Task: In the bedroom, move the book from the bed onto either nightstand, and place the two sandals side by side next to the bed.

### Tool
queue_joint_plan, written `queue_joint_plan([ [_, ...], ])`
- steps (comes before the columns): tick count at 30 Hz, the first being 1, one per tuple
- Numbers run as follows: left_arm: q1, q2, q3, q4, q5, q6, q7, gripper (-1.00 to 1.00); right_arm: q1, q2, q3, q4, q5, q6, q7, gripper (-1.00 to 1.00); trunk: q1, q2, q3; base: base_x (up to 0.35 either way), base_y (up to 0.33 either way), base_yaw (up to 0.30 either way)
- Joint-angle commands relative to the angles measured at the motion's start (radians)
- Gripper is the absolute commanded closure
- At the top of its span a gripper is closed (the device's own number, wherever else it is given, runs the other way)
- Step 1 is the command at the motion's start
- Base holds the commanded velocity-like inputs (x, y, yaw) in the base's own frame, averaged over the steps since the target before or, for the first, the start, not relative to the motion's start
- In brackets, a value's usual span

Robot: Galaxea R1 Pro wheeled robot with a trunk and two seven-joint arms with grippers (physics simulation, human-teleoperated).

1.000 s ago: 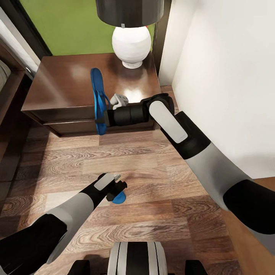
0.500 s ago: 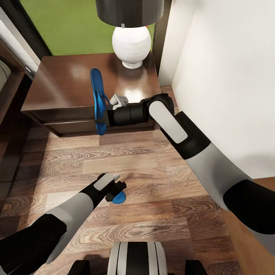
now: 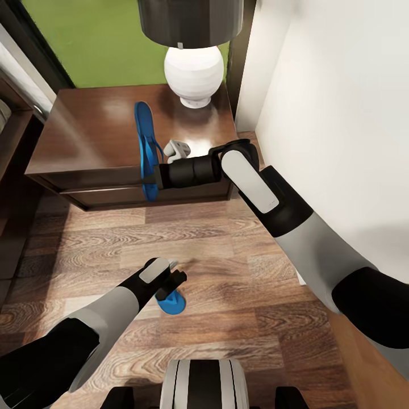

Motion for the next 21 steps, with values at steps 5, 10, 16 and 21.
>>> queue_joint_plan([
  [5, 0.0, 0.001, -0.006, -0.001, 0.003, 0.003, 0.006, -1.0, -0.001, 0.0, 0.0, 0.0, 0.009, 0.003, 0.011, 1.0, 0.0, 0.0, -0.001, 0.013, -0.003, 0.0],
  [10, 0.0, 0.002, -0.006, -0.001, 0.003, 0.002, 0.016, -1.0, -0.001, 0.0, 0.0, 0.0, 0.009, 0.003, 0.011, 1.0, 0.0, 0.0, -0.001, 0.003, -0.001, 0.0],
  [16, 0.0, 0.001, -0.006, -0.001, 0.006, 0.002, 0.062, -1.0, -0.001, 0.0, 0.0, 0.0, 0.009, 0.003, 0.011, 1.0, 0.0, 0.0, -0.001, 0.0, 0.0, 0.0],
  [21, 0.0, 0.0, -0.006, -0.001, 0.009, 0.003, 0.106, -1.0, -0.001, 0.0, -0.001, 0.0, 0.009, 0.003, 0.011, 1.0, 0.0, 0.0, -0.001, 0.0, 0.0, 0.0],
])
